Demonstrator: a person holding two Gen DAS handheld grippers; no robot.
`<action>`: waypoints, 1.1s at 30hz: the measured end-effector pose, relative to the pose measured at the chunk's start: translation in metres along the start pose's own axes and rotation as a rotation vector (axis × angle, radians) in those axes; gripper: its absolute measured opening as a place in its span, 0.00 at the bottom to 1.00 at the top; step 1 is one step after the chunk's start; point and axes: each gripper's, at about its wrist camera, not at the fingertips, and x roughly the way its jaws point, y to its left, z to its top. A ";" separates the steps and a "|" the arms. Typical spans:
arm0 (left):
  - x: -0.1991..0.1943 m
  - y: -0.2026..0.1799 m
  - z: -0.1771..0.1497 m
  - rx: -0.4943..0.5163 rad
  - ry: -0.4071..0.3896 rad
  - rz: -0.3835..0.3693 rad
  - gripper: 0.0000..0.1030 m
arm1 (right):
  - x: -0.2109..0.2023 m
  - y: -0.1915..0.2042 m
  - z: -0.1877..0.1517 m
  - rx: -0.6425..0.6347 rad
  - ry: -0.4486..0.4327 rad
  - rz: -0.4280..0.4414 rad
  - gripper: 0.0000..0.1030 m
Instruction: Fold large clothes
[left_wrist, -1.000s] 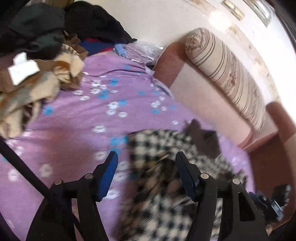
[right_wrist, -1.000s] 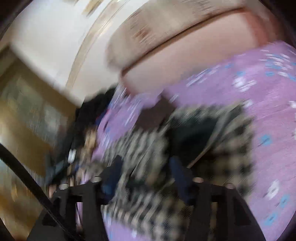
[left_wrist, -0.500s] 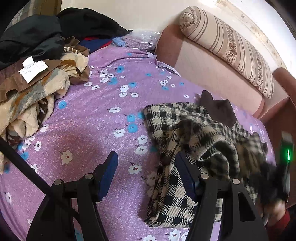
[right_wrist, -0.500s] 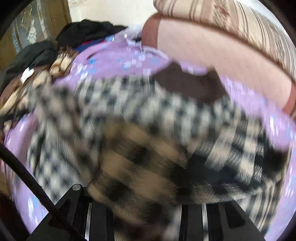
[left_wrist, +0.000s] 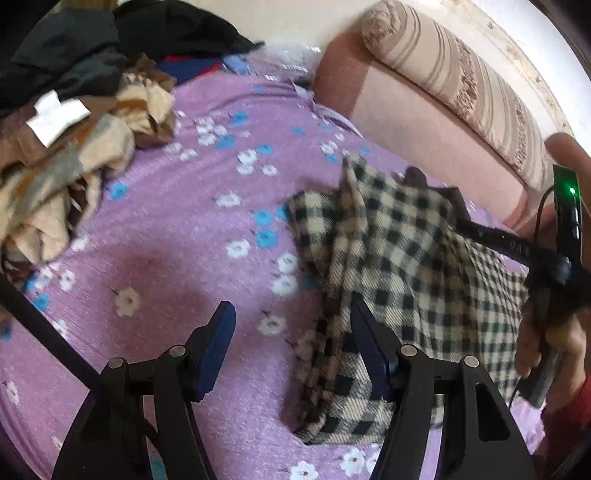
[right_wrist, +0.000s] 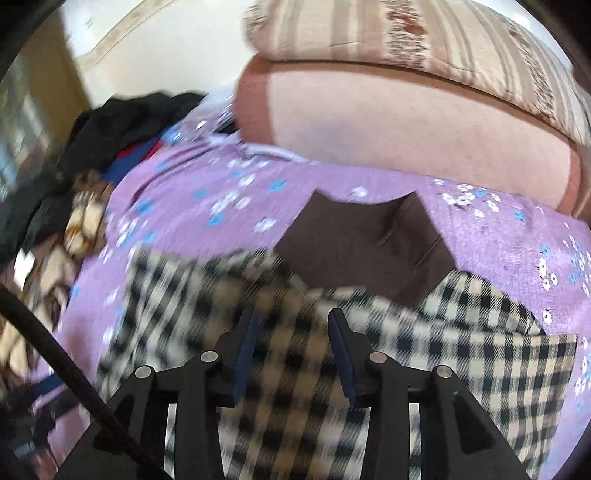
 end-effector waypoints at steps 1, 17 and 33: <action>0.002 -0.002 -0.003 0.010 0.017 -0.013 0.62 | -0.002 0.007 -0.006 -0.019 0.004 0.010 0.42; 0.001 -0.030 -0.058 0.353 0.127 0.058 0.06 | -0.084 -0.085 -0.150 0.109 0.056 0.001 0.46; 0.005 -0.043 -0.074 0.342 0.128 0.226 0.07 | -0.133 -0.212 -0.232 0.394 -0.008 0.028 0.60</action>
